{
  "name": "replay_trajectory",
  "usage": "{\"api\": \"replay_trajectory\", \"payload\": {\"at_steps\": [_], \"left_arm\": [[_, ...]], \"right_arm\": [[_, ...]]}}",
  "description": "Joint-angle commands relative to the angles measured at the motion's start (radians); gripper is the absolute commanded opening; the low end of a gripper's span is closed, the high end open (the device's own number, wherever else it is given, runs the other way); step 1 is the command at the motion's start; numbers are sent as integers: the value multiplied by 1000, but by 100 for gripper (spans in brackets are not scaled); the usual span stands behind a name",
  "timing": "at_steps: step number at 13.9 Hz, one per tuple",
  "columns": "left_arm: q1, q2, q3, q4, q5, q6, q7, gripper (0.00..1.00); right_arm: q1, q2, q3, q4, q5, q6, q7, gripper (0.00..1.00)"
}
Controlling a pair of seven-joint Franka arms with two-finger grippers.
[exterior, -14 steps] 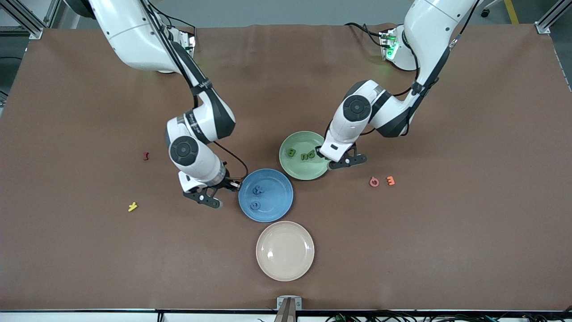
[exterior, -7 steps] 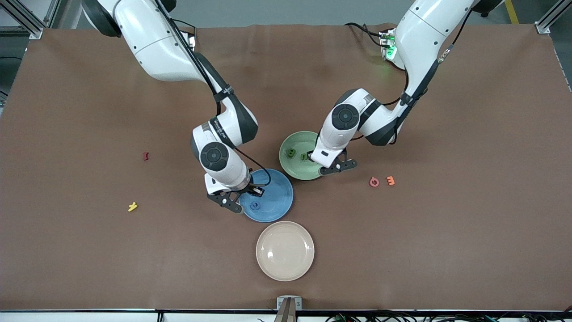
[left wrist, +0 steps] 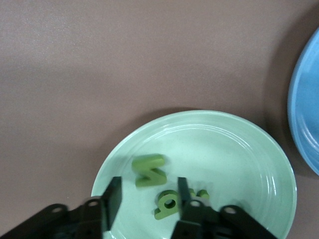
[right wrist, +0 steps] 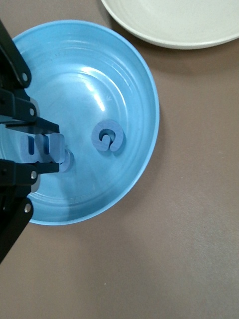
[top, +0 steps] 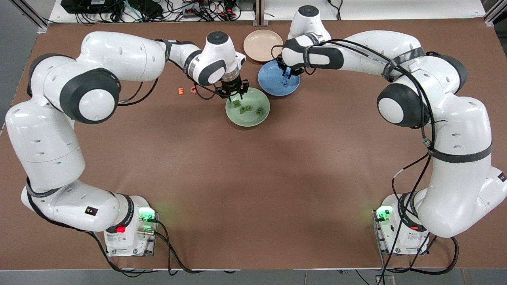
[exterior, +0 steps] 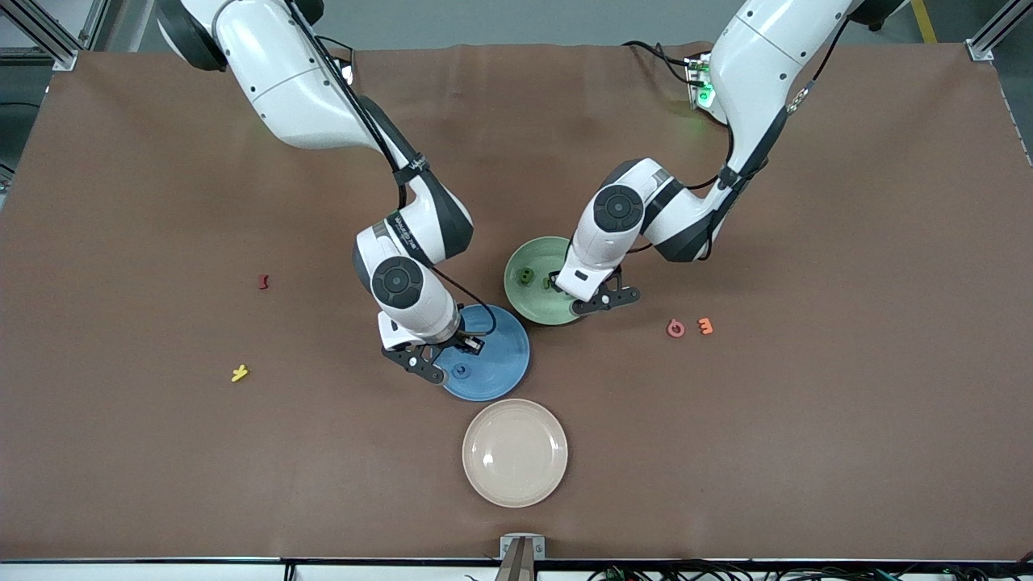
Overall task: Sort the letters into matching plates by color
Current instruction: 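Drop N on the green plate while the right gripper drops E on blue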
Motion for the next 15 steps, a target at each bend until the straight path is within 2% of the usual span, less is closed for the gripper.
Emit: {"api": "replay_trajectory", "payload": {"at_steps": [1, 6, 7, 8, 9, 15], "left_arm": [[-4, -3, 4, 24, 25, -22, -28, 99], [51, -75, 3, 19, 28, -58, -8, 99], [61, -101, 3, 21, 28, -98, 28, 99], [74, -123, 3, 22, 26, -148, 82, 99], [106, -149, 0, 25, 26, -208, 151, 99], [186, -307, -8, 17, 5, -371, 309, 99]], "right_arm": [[15, 19, -6, 35, 14, -20, 22, 0], [24, 19, -6, 35, 15, -20, 48, 0], [23, 19, -6, 35, 15, -21, 48, 13], [21, 19, -6, 35, 15, -20, 48, 75], [26, 19, -8, 35, 3, -18, 42, 100], [23, 19, -9, 35, 0, -17, 38, 100]]}}
